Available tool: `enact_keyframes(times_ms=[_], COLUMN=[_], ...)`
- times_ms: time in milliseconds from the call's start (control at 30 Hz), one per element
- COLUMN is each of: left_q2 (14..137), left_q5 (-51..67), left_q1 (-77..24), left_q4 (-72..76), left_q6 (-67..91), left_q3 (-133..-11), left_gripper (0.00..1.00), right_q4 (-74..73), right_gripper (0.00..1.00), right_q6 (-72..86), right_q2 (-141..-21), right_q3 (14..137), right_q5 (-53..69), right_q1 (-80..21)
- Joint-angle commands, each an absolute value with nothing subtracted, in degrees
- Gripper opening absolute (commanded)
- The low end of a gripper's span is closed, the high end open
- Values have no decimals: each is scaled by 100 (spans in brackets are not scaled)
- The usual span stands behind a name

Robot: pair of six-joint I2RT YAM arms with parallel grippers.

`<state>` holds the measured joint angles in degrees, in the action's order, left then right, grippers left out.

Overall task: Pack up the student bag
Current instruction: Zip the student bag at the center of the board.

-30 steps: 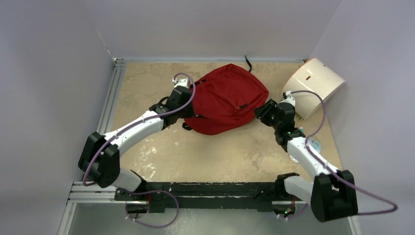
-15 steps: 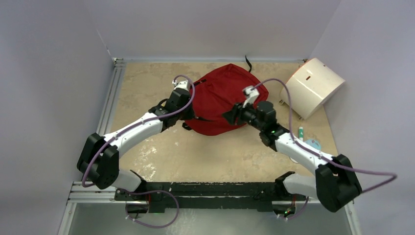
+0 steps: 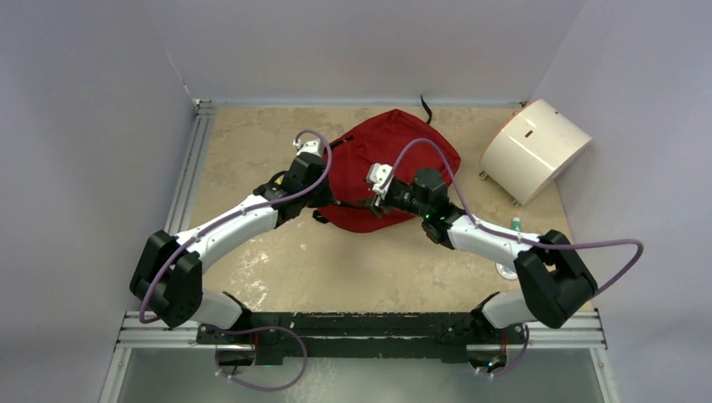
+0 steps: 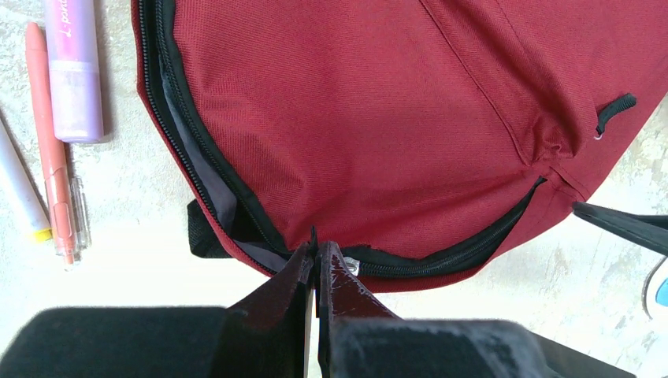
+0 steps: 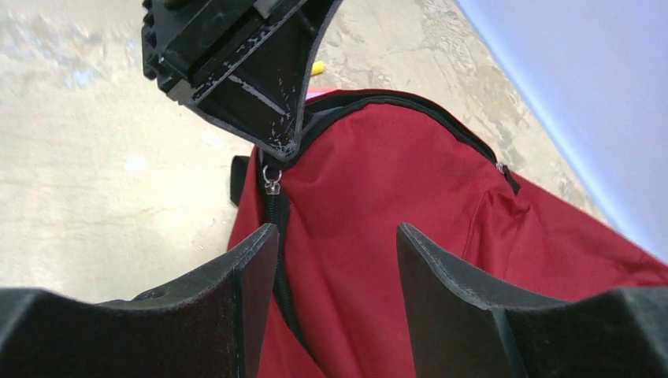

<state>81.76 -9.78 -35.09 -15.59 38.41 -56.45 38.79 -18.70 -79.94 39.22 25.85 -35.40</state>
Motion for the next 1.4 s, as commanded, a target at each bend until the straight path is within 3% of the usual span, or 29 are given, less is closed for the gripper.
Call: enact_keyframes(times_ms=[0,233,633,933,1100,1367], left_q2=[7954,7981,7998,8072,8297,8367], left_q5=[-1012,-993,-914,-1034,-1367,-1678], left_q1=[-3472,-3470,-3466,-3455,-3377,-3195], left_q4=[-1475,-1471,-1423,-1464,-1887,-2168], left_q6=[3935,3944,3942,3920,4059,4061], left_q3=[-5648,-5655,-5653,-5725,-6069,-6308], left_gripper=[0,0,0,0,0,0], right_q4=[3385,2710,2546,2416,2345,2192], right_gripper=[61,66,58,12,0,0], right_q6=[-3244,-3556,-3737,-3766,-3617,-3423], right_q2=[-8175,-8788,-9345,-9429,-9142,-8530], right_q3=[4419,5064,5101,5163,4912,4393], right_q5=[2834,2418,1882,1433,1535,1600], right_q1=[-3675,-4063,-4226,-4219,-4225,-4220])
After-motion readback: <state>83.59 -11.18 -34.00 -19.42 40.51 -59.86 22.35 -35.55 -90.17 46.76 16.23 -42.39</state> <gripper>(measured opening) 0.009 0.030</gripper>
